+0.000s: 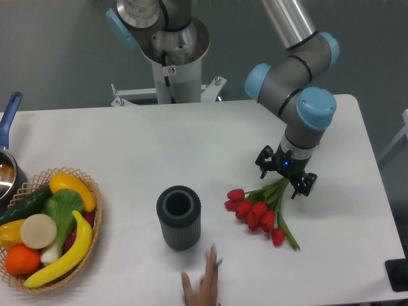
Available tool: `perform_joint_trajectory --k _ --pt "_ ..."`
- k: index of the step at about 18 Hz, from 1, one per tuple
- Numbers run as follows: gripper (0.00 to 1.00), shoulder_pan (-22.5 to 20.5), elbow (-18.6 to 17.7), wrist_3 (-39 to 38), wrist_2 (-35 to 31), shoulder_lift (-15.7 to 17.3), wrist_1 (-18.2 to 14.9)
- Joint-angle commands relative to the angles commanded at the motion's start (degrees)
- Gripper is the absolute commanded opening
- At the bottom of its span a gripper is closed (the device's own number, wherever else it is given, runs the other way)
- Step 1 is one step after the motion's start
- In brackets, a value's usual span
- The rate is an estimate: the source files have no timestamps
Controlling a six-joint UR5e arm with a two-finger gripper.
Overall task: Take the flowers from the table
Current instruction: 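Lower the gripper around the tulip stems just below the tie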
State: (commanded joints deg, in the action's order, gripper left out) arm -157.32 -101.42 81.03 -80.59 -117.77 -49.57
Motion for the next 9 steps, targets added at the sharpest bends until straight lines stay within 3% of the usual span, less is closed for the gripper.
perform_joint_trajectory --k 9 --pt "1.0 0.0 0.35 0.09 -0.18 -1.06 0.09"
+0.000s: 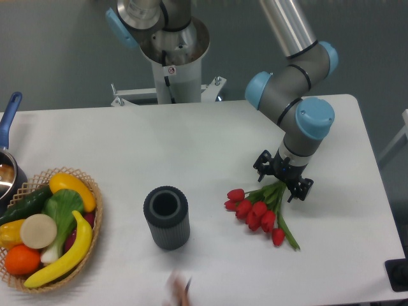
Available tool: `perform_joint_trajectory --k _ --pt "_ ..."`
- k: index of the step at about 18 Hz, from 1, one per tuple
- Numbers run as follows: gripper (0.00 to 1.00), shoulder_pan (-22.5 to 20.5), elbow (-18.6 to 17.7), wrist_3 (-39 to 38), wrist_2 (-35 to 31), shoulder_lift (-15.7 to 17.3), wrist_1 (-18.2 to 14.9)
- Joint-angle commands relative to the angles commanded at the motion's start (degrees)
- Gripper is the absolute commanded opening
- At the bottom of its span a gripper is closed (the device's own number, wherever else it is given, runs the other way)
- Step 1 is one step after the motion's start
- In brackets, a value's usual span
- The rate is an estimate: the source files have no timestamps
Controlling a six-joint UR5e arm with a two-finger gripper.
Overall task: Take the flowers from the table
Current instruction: 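Lower the gripper around the tulip stems just below the tie, then close the gripper on the tulip stems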
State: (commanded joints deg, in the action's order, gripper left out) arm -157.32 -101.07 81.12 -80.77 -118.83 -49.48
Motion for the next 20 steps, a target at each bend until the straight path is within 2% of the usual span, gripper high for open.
perform_joint_trajectory --k 4,5,8,12,18,20 --pt "1.0 0.09 -0.26 0.0 0.0 0.0 0.0" --pt "0.97 0.09 -0.26 0.0 0.0 -0.09 0.0" --pt "0.76 0.09 -0.18 -0.09 0.0 0.0 -0.09" --pt "0.61 0.09 0.0 -0.18 0.0 0.0 -0.09" --pt "0.45 0.09 0.09 -0.35 0.0 0.18 -0.09" --pt "0.43 0.09 0.09 -0.44 0.0 0.26 -0.09"
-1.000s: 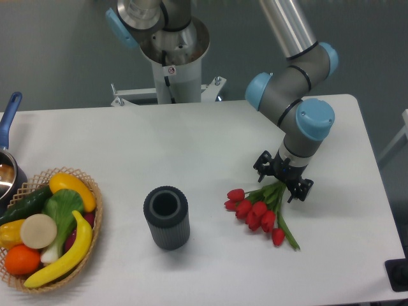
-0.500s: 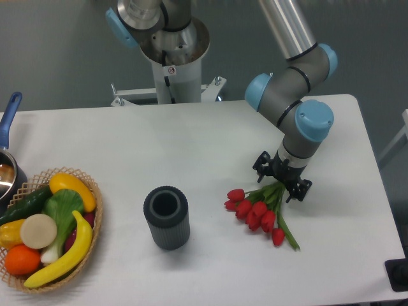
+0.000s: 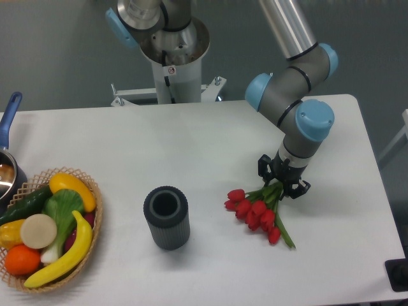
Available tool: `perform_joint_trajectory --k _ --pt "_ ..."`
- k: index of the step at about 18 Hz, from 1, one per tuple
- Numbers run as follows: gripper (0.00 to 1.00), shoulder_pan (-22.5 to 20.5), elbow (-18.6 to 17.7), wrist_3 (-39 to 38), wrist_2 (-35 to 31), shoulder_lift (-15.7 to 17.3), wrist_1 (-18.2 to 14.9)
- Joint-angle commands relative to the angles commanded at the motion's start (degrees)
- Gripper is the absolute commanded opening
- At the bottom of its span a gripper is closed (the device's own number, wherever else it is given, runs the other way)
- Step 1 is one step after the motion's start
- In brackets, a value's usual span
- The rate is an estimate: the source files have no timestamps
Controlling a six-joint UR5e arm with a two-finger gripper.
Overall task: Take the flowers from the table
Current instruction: 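Close the gripper on the tulip stems, then lift the gripped tulip bunch up off the table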
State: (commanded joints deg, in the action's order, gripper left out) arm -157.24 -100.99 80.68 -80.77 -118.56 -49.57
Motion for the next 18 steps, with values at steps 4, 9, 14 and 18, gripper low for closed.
perform_joint_trajectory --k 4,9,14,18 --pt "0.4 -0.09 0.0 -0.18 0.09 0.44 -0.09" --pt "0.37 -0.17 0.35 -0.26 0.09 0.7 -0.09" --pt "0.37 -0.35 0.44 -0.26 0.44 2.98 -0.09" --pt "0.37 -0.61 0.09 -0.7 3.33 5.8 -0.18"
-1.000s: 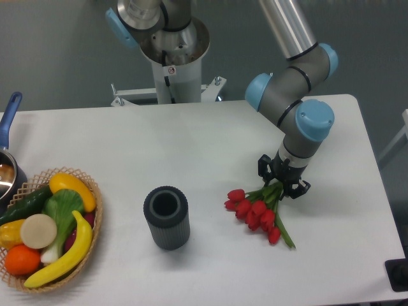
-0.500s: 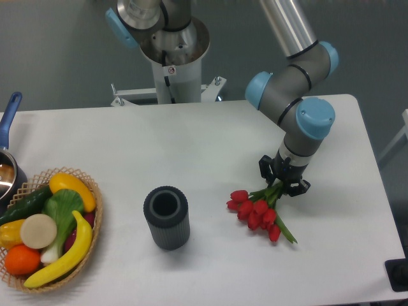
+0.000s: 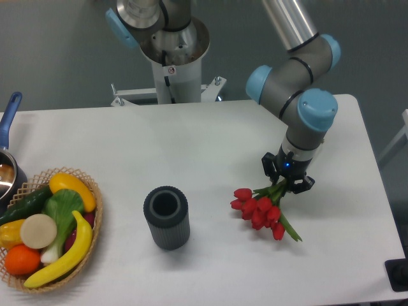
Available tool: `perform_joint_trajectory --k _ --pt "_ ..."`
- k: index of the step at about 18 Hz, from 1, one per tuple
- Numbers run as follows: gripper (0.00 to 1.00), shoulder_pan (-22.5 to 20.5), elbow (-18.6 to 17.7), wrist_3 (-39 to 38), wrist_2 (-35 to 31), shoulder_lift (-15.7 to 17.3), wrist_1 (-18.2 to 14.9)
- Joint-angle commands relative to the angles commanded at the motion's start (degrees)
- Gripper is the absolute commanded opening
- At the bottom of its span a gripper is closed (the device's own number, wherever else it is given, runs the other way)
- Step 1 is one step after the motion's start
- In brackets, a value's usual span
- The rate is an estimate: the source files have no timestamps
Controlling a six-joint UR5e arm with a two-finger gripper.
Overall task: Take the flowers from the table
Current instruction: 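Lift the gripped tulip bunch up off the table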
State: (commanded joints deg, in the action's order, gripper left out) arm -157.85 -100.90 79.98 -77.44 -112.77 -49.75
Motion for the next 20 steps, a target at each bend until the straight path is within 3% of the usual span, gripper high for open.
perform_joint_trajectory --k 4,10,15,20 --pt "0.37 -0.18 -0.26 -2.9 5.0 4.12 -0.09" --pt "0.37 -2.11 -0.27 -9.22 17.57 11.07 -0.18" --pt "0.37 -3.25 0.35 -14.32 24.95 14.41 -0.18" --pt "0.37 -7.91 0.53 -15.21 31.38 16.17 -0.61"
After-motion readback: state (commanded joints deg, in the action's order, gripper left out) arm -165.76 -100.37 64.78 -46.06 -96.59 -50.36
